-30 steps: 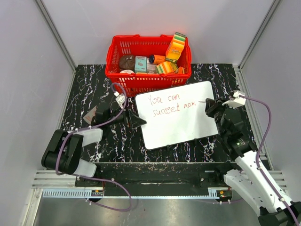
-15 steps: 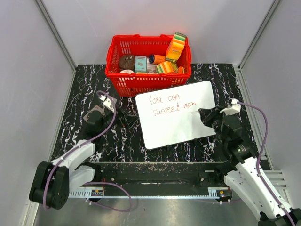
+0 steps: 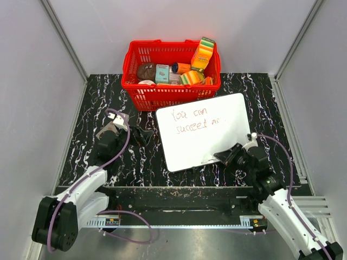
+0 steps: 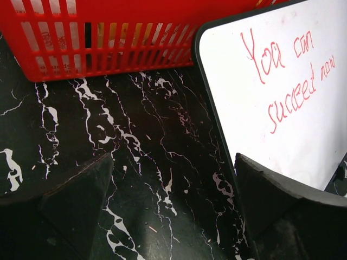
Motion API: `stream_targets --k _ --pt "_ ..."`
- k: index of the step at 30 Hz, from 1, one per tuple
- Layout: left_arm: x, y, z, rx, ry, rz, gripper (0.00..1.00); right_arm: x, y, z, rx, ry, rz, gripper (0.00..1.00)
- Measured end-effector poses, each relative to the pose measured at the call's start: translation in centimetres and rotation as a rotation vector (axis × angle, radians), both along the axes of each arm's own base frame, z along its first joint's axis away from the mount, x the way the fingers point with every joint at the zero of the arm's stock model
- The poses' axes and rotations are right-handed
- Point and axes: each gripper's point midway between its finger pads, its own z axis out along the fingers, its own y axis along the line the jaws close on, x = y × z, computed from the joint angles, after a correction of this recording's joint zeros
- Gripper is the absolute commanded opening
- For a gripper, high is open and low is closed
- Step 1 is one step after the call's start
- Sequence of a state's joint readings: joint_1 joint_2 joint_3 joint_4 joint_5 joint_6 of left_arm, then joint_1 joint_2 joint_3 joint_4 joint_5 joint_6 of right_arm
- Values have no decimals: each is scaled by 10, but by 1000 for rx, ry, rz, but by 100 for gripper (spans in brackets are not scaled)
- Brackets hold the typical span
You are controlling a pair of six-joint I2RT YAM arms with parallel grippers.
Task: Write a sentence on the whiteboard
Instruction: Place the whiteboard marker at the center of the board.
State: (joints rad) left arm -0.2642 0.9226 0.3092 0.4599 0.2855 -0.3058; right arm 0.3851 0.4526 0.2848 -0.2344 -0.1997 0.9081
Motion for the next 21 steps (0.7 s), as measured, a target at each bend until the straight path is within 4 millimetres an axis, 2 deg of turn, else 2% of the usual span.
stream_targets --k 2,8,11,14,15,18,19,21 --pt "0 1 -2 3 7 5 99 -11 3 -14 22 58 24 0" --pt "1 1 -2 3 6 8 99 -33 8 -34 49 155 76 0" --pt "1 1 -2 3 6 8 99 -41 8 -47 44 218 88 4" --pt "1 1 -3 4 9 9 99 -49 6 -63 29 287 85 15" --pt "1 1 -4 4 11 10 99 -52 5 -68 24 307 85 24" --pt "1 2 -5 5 13 11 99 -58 3 -79 12 355 78 41" --pt "1 2 -5 6 13 12 99 -58 3 -80 12 361 77 52" --pt "1 2 -5 6 13 14 99 -59 3 -80 16 366 73 61"
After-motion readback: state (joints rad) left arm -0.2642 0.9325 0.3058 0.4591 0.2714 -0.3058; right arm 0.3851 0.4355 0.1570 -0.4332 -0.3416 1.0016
